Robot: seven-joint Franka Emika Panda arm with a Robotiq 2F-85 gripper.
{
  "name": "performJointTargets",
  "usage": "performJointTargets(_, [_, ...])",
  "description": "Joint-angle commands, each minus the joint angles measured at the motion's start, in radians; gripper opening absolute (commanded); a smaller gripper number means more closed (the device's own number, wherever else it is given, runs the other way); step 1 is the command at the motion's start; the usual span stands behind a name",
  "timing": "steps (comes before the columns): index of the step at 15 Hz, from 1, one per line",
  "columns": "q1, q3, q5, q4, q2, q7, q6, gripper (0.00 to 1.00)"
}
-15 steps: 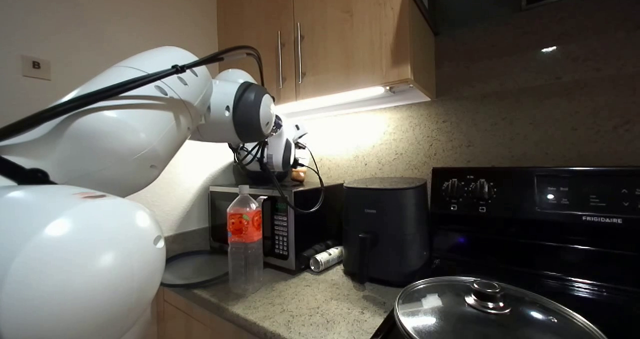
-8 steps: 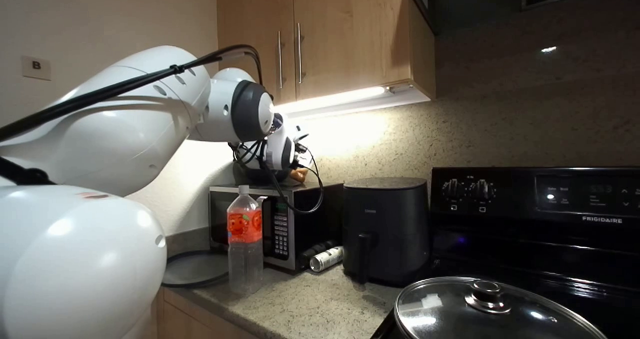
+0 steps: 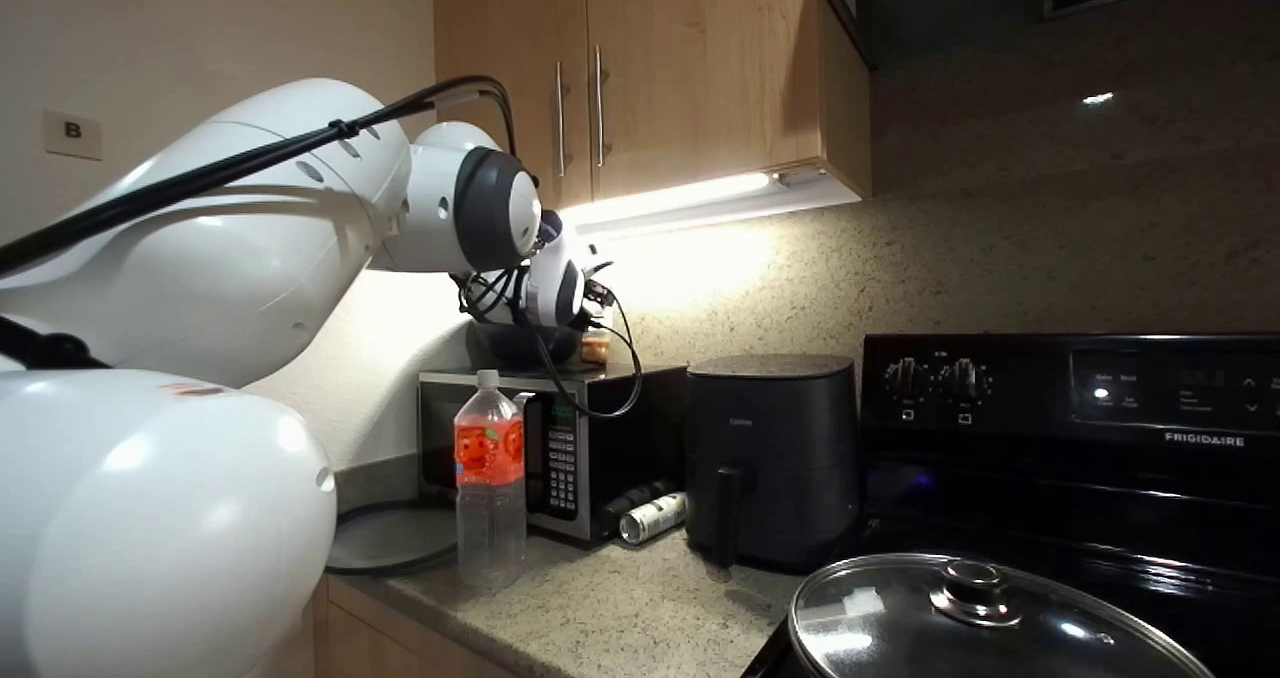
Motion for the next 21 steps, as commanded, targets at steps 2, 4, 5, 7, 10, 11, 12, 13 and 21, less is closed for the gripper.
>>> performJointTargets(2, [0.016, -0.035, 0.004, -0.061, -0.055, 0.013, -0.037, 1.00])
performJointTargets(4, [0.050, -0.119, 0.011, -0.084, -0.075, 0.044, -0.049, 1.00])
performJointTargets(5, [0.070, -0.164, 0.014, -0.099, -0.087, 0.060, -0.058, 1.00])
performJointTargets(7, [0.133, -0.303, 0.007, -0.152, -0.127, 0.114, -0.083, 1.00])
performJointTargets(10, [0.191, -0.410, -0.006, -0.211, -0.168, 0.141, -0.108, 1.00])
performJointTargets(11, [0.209, -0.438, -0.008, -0.226, -0.177, 0.149, -0.121, 1.00])
performJointTargets(12, [0.218, -0.449, -0.007, -0.238, -0.186, 0.149, -0.133, 1.00])
performJointTargets(13, [0.227, -0.458, -0.006, -0.249, -0.194, 0.149, -0.144, 1.00])
performJointTargets(21, [0.248, -0.441, -0.013, -0.290, -0.236, 0.142, -0.218, 1.00])
